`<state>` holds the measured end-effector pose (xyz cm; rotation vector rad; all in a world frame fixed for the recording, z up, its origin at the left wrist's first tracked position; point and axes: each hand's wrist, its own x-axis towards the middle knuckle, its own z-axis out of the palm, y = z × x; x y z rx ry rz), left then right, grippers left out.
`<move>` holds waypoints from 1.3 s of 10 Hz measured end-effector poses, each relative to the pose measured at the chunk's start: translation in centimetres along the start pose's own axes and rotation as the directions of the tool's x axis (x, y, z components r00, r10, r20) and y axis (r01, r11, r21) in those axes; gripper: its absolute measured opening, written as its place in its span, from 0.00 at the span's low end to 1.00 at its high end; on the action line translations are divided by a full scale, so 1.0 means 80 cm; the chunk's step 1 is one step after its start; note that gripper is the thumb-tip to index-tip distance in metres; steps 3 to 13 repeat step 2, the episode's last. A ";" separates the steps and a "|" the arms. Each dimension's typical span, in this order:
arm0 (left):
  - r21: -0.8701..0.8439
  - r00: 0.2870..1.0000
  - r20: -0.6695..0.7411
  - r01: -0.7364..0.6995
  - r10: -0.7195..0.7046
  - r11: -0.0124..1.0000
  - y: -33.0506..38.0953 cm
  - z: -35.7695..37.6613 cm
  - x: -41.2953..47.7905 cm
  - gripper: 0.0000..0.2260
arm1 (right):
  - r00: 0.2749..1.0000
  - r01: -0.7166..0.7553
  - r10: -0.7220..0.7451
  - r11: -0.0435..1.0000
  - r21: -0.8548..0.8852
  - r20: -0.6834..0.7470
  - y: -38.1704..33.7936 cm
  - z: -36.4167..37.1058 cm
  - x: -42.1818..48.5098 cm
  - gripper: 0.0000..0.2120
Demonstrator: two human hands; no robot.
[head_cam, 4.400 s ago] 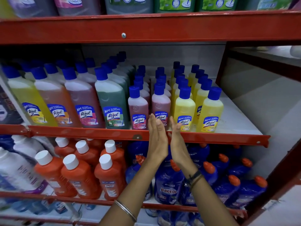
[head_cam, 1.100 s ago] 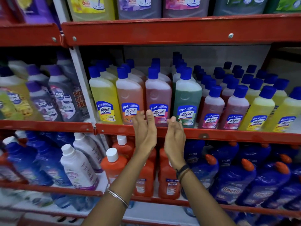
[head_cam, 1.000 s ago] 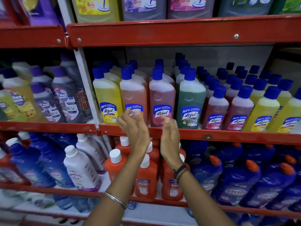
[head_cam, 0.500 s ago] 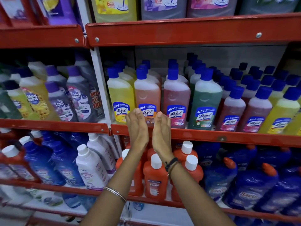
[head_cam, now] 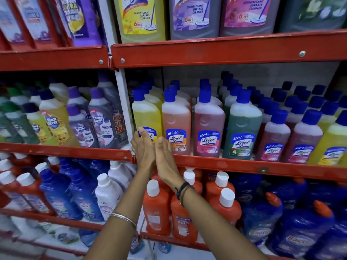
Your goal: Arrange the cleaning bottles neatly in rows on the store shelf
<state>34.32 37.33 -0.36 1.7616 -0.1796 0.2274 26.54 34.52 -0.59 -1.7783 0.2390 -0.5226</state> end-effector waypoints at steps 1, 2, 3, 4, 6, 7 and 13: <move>0.004 0.998 -0.042 0.049 -0.048 0.999 0.029 -0.006 -0.021 0.31 | 0.995 0.050 -0.047 0.998 0.029 -0.093 -0.013 -0.020 -0.013 0.31; -0.074 0.979 -0.114 -0.177 0.168 0.981 0.065 -0.008 -0.048 0.34 | 0.948 0.194 -0.147 0.970 0.144 -0.282 -0.031 -0.064 -0.031 0.39; -0.074 0.979 -0.114 -0.177 0.168 0.981 0.065 -0.008 -0.048 0.34 | 0.948 0.194 -0.147 0.970 0.144 -0.282 -0.031 -0.064 -0.031 0.39; -0.074 0.979 -0.114 -0.177 0.168 0.981 0.065 -0.008 -0.048 0.34 | 0.948 0.194 -0.147 0.970 0.144 -0.282 -0.031 -0.064 -0.031 0.39; -0.074 0.979 -0.114 -0.177 0.168 0.981 0.065 -0.008 -0.048 0.34 | 0.948 0.194 -0.147 0.970 0.144 -0.282 -0.031 -0.064 -0.031 0.39; -0.074 0.979 -0.114 -0.177 0.168 0.981 0.065 -0.008 -0.048 0.34 | 0.948 0.194 -0.147 0.970 0.144 -0.282 -0.031 -0.064 -0.031 0.39; -0.074 0.979 -0.114 -0.177 0.168 0.981 0.065 -0.008 -0.048 0.34 | 0.948 0.194 -0.147 0.970 0.144 -0.282 -0.031 -0.064 -0.031 0.39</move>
